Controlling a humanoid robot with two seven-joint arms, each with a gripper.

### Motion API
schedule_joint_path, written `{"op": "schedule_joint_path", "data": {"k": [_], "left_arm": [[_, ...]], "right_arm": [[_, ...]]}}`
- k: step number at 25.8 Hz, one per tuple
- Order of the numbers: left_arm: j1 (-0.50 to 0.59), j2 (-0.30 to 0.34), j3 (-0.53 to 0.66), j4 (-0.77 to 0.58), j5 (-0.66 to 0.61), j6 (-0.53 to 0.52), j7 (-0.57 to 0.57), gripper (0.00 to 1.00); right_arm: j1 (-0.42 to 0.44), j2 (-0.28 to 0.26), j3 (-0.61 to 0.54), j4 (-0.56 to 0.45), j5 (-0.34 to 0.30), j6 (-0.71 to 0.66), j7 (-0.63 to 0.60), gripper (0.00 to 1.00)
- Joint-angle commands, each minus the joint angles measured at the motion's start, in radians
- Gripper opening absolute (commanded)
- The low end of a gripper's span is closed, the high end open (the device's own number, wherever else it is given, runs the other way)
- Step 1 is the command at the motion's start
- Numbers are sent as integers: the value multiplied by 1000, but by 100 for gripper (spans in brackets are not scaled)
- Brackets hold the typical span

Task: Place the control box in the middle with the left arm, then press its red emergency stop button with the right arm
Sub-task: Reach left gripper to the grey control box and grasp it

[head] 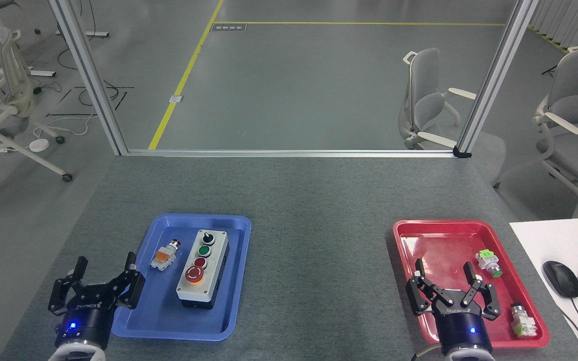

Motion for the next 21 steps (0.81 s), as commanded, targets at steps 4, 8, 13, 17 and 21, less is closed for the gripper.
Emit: {"op": "schedule_joint_path", "data": {"k": [4,8,13,17,21], "left_arm": [[27,0,6,-2,38,5,46,99],[40,3,5,-35,41,-7,56,99],[77,0,-1,-93,39,-14,60,99],[192,-2,-44,-170,25,-20,84,99],[205,-23,-138,-148,-116,3,119,99]], "right_arm": [[0,-5,-1,0,0,0,7,98],[2,-3,-1,0,0,3,7,98],[2,0,4,-5,0,-1,8,98],[7,1,8,-3,2,-1,8,98],[7,1,10,-5,3,-5,10,98]]}}
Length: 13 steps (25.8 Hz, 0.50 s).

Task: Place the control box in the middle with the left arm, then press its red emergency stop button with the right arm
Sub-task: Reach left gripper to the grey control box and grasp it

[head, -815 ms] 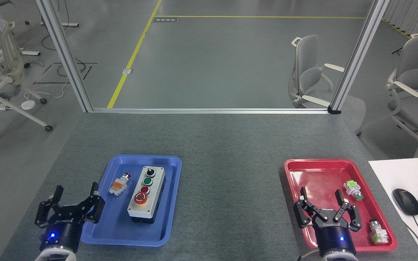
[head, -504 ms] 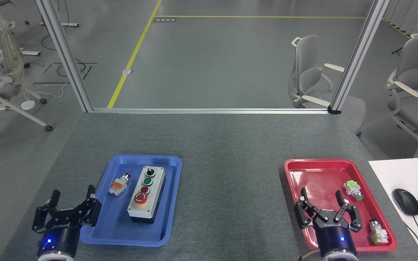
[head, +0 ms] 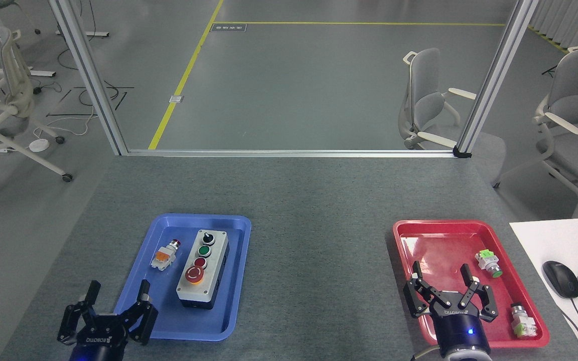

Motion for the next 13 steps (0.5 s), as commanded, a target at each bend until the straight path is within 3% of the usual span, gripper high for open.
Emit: {"op": "schedule_joint_path", "data": {"k": [1,5,13], "left_arm": [[19,-47,-63,15,-134,30,12,99],[-36,-145,-73,119,-214,56,-31,99],[-157,-157,-145,285,-231,145,-83,99]], "right_arm": [[1,0,2,-2,2,-9,1,98],[2,0,2,-4,2,-25,-2,98],[2,8,0,-12,3,-20,-8,98]]}}
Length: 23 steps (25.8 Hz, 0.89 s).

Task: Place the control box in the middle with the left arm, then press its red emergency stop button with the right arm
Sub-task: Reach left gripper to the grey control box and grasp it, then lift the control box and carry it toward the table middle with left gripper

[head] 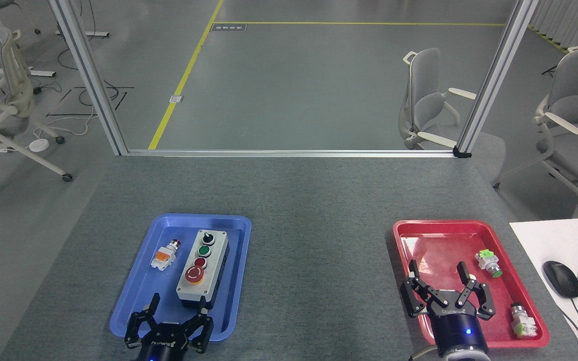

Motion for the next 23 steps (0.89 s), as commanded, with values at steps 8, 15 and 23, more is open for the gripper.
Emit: {"op": "schedule_joint_path", "data": {"k": [8,15,23], "left_arm": [[-65,-8,-46,115,-38,44,-6,99],[-131,-8,-46,176,-35,44,-57,99],[-210,-26,-48,311,-31,34,-61,99]], "right_arm": [[5,9,-7,0,0,-3,3,98],[6,13,-7,-1,2,1,-4,98],[5,15,-12,-1,2,-3,12,98]]}}
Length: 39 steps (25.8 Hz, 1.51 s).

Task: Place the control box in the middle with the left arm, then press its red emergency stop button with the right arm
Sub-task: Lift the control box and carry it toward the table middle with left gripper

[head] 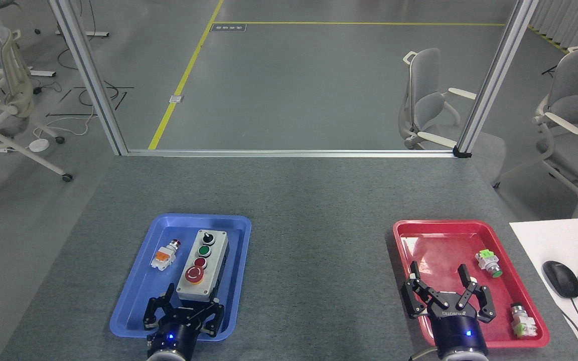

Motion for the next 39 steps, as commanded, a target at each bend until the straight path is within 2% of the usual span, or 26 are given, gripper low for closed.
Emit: {"op": "schedule_joint_path", "data": {"k": [1,10,12,13,15,16,17,18,19,22,24,27,30,32,35,39], "left_arm": [[-36,-16,-2,69,2,-7,1,99],[-112,-46,-1,166,14,-7,1,98],[-137,-53,-1,195,14,-5,1,92],[-146,-53,-1,204,14,-5,1,86],[-163,-46,-1,216,14,-10,-1,67],[-169,-42,-1,219,14,-16,-2,53],[-169,-39,-1,219,14,-32,-2,35],[-168,-36,-1,216,16,-58,-2,5],[-168,-37,5,215,17,-88,-2,0],[-169,-37,11,195,54,-110,-2,0],[-160,-23,11,114,97,-121,-4,0],[-134,36,8,-15,183,-128,-4,0],[-65,38,1,-150,212,-154,-5,0],[-26,26,-13,-213,212,-162,-5,0],[-14,-13,-142,-256,200,-144,-22,0],[-29,-85,-257,-241,174,-82,-56,0]], "right_arm": [[-1,-1,0,0,0,-1,23,98],[-1,-1,0,1,2,1,34,98],[-1,-1,0,3,2,1,29,98],[-1,-1,0,1,2,4,24,98],[-1,-1,0,1,2,5,21,98],[-2,-1,0,1,2,4,21,98],[-2,-1,0,3,2,4,21,98],[-2,-1,0,1,2,4,20,98],[-2,-1,0,3,2,2,20,98],[-1,-1,0,4,2,-1,26,98],[-1,-1,0,4,2,-4,27,98],[-1,-3,2,4,3,-4,26,98],[-1,-6,3,6,3,-4,26,98],[1,-6,5,7,3,-4,26,98],[1,-6,6,10,3,-4,26,98],[1,-4,6,13,3,-4,23,98]]}}
